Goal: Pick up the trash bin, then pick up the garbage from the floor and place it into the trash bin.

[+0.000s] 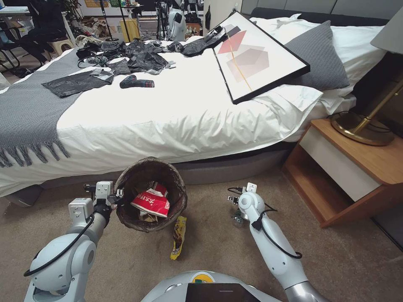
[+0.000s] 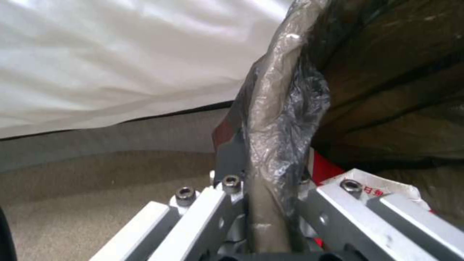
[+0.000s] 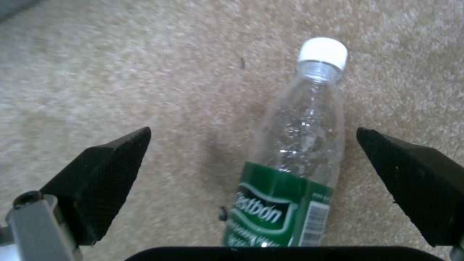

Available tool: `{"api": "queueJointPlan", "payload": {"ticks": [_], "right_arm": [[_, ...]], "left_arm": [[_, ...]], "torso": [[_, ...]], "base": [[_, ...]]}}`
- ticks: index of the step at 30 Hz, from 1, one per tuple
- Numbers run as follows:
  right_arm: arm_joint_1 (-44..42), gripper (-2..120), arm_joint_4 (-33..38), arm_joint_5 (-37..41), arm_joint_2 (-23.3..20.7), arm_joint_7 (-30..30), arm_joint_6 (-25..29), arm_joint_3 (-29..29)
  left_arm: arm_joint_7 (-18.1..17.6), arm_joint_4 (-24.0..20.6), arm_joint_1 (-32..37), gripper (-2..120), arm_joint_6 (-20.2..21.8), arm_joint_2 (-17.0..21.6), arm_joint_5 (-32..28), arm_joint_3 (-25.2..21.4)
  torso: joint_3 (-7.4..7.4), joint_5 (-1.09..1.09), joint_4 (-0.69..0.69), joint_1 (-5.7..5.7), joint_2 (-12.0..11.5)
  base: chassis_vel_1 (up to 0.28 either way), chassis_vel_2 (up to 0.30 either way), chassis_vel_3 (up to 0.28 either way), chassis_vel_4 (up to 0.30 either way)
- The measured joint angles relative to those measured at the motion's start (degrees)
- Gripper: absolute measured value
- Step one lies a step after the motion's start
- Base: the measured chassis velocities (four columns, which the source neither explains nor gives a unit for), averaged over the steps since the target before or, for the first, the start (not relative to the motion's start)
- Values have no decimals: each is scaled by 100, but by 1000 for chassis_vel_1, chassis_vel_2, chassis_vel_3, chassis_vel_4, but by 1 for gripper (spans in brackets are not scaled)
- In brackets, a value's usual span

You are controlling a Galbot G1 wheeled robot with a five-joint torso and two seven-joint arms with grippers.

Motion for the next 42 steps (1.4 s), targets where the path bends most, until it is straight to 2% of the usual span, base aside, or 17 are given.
{"api": "queueJointPlan", "payload": {"ticks": [24,26,27,29,37,39,42], "right_arm": [[186,99,-1214,-694,292,-475,166,219],[175,91,-1293,-743,322,-534,185,259],[175,91,-1293,-743,322,-534,185,259],[149,80,-1346,-797,359,-584,171,314],[63,71,-1223,-800,336,-594,150,330],[4,62,-1082,-760,297,-544,111,341],[-44,55,-943,-695,261,-493,61,340]], "left_arm": [[10,39,-23,0,0,-8,8,28],[12,44,-35,0,0,-12,8,27],[12,44,-35,0,0,-12,8,27],[14,49,-49,0,0,-12,5,22],[16,64,-74,0,0,-7,-6,6],[16,88,-89,0,0,-18,-4,19],[16,88,-96,0,0,-30,-2,37]], "torso": [[0,0,0,0,0],[-1,-3,-2,-1,1],[-1,-3,-2,-1,1],[-2,-5,0,-1,3],[-1,2,2,-1,1],[0,4,1,0,0],[0,2,0,0,0]], "base": [[0,0,0,0],[0,0,0,0],[0,0,0,0],[0,0,0,0],[0,0,0,0],[0,0,0,0],[0,0,0,0]]}}
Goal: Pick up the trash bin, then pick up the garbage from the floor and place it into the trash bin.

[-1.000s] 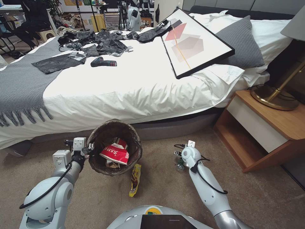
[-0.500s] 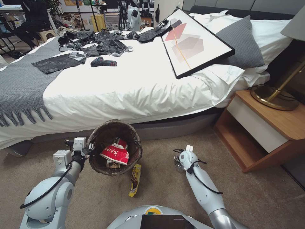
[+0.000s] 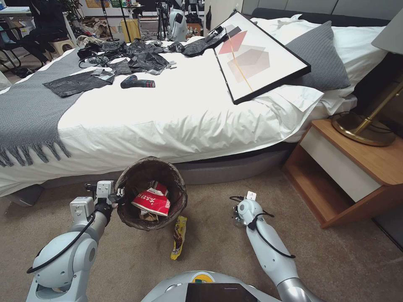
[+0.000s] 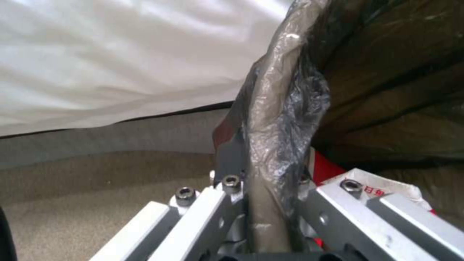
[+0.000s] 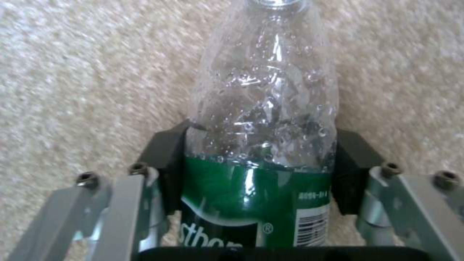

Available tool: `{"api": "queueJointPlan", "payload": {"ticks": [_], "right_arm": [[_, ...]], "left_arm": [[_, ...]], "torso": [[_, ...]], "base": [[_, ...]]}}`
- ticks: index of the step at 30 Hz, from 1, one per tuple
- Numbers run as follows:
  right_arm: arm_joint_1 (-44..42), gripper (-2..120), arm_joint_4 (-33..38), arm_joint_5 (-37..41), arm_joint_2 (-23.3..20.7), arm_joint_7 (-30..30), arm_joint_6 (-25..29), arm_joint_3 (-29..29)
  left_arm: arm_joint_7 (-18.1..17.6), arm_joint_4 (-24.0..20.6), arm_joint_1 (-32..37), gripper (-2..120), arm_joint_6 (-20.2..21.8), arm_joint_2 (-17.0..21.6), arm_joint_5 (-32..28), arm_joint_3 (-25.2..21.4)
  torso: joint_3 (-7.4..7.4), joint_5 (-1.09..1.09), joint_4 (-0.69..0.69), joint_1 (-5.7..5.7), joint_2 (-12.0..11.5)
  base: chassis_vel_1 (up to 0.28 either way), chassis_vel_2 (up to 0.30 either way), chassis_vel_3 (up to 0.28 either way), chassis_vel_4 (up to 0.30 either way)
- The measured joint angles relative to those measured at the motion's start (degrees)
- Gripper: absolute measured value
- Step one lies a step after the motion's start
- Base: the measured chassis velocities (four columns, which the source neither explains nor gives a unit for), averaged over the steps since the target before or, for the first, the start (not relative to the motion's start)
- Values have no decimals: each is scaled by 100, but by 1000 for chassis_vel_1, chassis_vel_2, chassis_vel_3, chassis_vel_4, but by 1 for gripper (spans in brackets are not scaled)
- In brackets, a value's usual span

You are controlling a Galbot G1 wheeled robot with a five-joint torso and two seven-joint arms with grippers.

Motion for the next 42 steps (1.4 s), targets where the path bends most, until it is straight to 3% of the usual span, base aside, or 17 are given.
{"api": "queueJointPlan", "payload": {"ticks": [12,20,24,25,28,29,33,40,42], "right_arm": [[-233,30,665,203,-182,131,-74,15],[-659,29,1806,626,-478,328,-74,126],[-1063,29,3026,898,-852,336,-73,339],[-1063,29,3026,898,-852,336,-73,339],[-1288,29,3944,1200,-1339,308,-72,462],[-1288,29,3944,1200,-1339,308,-72,462],[-1316,29,5243,1817,-2190,298,-70,533],[-851,29,6149,2704,-2959,166,-69,557],[-479,29,6391,2922,-3340,-171,-69,557]], "left_arm": [[26,-29,-6,0,0,76,2,-44],[26,-41,-2,0,0,82,0,-48],[20,-55,4,0,0,88,0,-46],[20,-55,4,0,0,88,0,-46],[1,-89,10,0,0,99,-41,-27],[1,-89,10,0,0,99,-41,-27],[-18,-119,29,0,0,92,-36,-9],[-14,-162,74,0,0,74,18,11],[-12,-162,79,0,0,54,35,14]], "torso": [[1,-2,-2,0,-1],[0,-2,-1,0,-1],[0,-3,-1,0,-1],[0,-3,-1,0,-1],[-1,1,0,0,0],[-1,1,0,0,0],[-1,-2,-1,0,0],[-1,-1,1,0,0],[-1,-2,1,0,0]], "base": [[0,0,0,0],[0,0,0,0],[0,0,0,0],[0,0,0,0],[0,0,0,0],[0,0,0,0],[0,0,0,0],[0,0,0,0],[0,0,0,0]]}}
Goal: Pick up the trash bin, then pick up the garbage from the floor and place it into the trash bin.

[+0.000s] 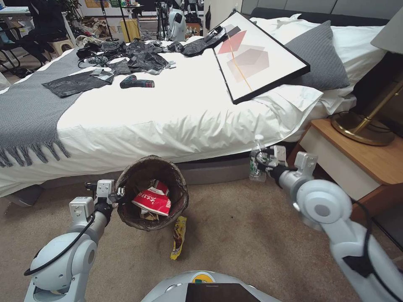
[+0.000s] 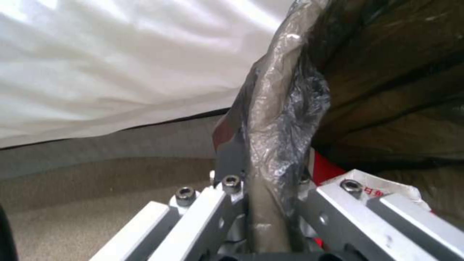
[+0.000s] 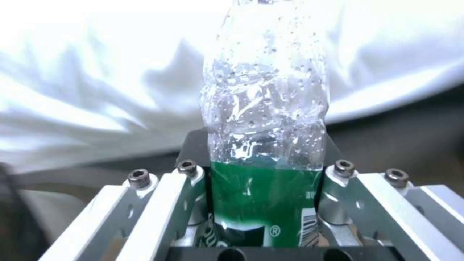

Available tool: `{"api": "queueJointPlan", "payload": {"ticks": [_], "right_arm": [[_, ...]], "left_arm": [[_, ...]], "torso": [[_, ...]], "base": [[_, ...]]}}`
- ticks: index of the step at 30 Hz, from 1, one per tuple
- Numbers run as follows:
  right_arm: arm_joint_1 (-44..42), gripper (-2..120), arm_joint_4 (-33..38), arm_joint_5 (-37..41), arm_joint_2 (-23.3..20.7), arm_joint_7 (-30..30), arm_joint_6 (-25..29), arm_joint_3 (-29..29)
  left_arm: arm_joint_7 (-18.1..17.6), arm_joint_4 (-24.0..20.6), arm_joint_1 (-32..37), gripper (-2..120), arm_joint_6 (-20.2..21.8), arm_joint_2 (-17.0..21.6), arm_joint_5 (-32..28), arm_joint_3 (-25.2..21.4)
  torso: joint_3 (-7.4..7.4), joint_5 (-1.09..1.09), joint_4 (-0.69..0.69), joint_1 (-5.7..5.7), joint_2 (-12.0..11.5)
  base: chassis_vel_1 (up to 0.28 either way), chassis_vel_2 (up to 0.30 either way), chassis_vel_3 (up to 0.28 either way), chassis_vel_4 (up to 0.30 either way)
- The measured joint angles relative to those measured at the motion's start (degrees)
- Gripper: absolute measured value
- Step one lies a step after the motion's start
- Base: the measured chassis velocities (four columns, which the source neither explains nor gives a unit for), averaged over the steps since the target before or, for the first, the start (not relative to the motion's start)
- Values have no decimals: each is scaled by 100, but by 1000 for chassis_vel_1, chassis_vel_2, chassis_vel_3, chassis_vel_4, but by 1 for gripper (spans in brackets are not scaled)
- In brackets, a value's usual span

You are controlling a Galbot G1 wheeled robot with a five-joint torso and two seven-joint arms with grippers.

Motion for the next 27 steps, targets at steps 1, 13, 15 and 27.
{"api": "queueJointPlan", "payload": {"ticks": [1,13,15,27], "right_arm": [[0,29,0,0,0,0,0,0],[2112,29,240,206,-651,-1169,51,-1503],[2465,29,148,234,-566,-1136,85,-1892],[4449,29,-720,391,449,-658,199,-4371]], "left_arm": [[0,0,0,0,0,0,0,0],[8,227,-106,0,0,-90,85,32],[7,267,-132,0,0,-90,87,25],[9,482,-316,0,0,-44,73,-46]], "torso": [[0,0,0,0,0],[1,-1,-1,0,0],[1,-2,-2,0,0],[1,-4,0,0,0]], "base": [[0,0,0,0],[0,0,0,0],[0,0,0,0],[0,0,0,0]]}}
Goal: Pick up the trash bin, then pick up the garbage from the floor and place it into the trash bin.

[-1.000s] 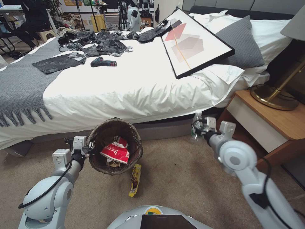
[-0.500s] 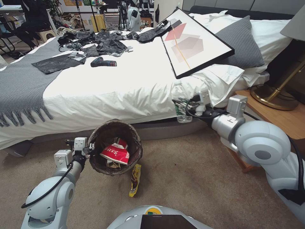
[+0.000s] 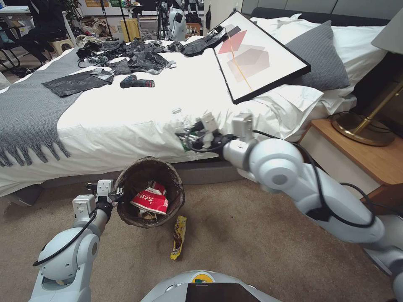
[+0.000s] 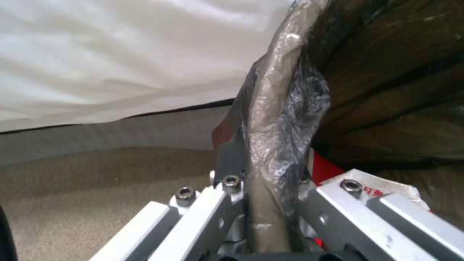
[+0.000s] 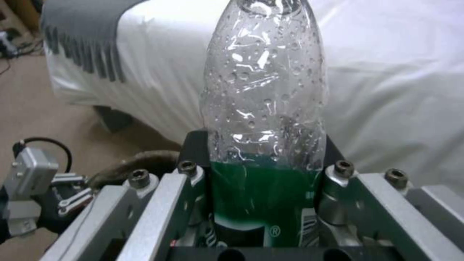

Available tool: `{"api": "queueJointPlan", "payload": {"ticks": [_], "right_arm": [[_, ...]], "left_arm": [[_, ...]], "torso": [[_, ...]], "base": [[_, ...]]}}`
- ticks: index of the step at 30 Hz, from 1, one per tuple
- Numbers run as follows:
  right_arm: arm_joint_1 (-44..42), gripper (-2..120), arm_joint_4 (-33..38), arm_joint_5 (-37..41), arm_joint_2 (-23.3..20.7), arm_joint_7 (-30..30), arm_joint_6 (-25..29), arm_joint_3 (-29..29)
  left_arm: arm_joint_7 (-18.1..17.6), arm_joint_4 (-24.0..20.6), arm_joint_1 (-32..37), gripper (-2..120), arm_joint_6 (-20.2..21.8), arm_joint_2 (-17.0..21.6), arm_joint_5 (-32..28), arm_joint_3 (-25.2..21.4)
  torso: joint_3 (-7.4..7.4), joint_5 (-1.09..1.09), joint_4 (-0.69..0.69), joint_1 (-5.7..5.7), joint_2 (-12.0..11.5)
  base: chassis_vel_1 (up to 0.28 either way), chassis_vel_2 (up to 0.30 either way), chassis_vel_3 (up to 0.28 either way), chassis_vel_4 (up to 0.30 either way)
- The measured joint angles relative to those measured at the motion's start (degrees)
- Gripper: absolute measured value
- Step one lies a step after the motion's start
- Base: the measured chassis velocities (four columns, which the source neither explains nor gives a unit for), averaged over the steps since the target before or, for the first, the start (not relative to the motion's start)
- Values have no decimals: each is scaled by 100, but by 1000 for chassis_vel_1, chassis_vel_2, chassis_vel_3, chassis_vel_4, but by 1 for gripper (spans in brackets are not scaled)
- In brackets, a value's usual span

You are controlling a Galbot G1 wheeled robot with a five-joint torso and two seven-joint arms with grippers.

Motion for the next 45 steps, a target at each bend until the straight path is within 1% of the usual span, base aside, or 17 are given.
{"api": "queueJointPlan", "payload": {"ticks": [2,3,6,11,14,15,18,19,22,23,29,43,44,45], "right_arm": [[161,29,-218,0,277,109,11,-375],[161,29,-218,0,277,109,11,-375],[133,29,-390,-3,499,182,85,-740],[89,29,-455,1,630,241,90,-955],[68,29,-574,6,750,311,107,-1238],[68,29,-574,6,750,311,107,-1238],[57,29,-745,9,923,370,136,-1539],[57,29,-745,9,923,370,136,-1539],[-4,29,-1029,-63,1219,386,176,-1806],[-4,29,-1029,-63,1219,386,176,-1806],[-239,29,-1520,-232,1672,428,235,-2033],[-588,29,-2130,-620,1988,401,251,-2104],[-619,33,-2191,-656,2019,395,250,-2102],[-619,33,-2191,-656,2019,395,250,-2102]], "left_arm": [[6,33,-31,0,0,17,-18,-34],[6,33,-31,0,0,17,-18,-34],[9,95,-68,0,0,51,-37,-67],[9,141,-109,0,0,54,-39,-66],[10,163,-140,0,0,62,-39,-40],[10,163,-140,0,0,62,-39,-40],[11,166,-141,0,0,73,-47,-41],[11,166,-141,0,0,73,-47,-41],[13,141,-116,0,0,93,-86,-70],[13,141,-116,0,0,93,-86,-70],[17,158,-117,0,0,108,-119,-115],[21,207,-142,0,0,73,-137,-131],[23,212,-143,0,0,70,-139,-130],[23,212,-143,0,0,70,-139,-130]], "torso": [[0,1,-1,0,0],[0,1,-1,0,0],[0,2,-2,0,0],[-1,2,-2,0,0],[-1,2,-3,0,0],[-1,2,-3,0,0],[-1,2,-3,0,0],[-1,2,-3,0,0],[-1,2,-1,0,0],[-1,2,-1,0,0],[-1,3,-1,0,0],[-1,3,-2,0,0],[-1,3,-2,0,0],[-1,3,-2,0,0]], "base": [[0,0,0,0],[0,0,0,0],[0,0,0,0],[0,0,0,0],[0,0,0,0],[0,0,0,0],[0,0,0,0],[0,0,0,0],[0,0,0,0],[0,0,0,0],[0,0,0,0],[0,0,0,0],[0,0,0,0],[0,0,0,0]]}}
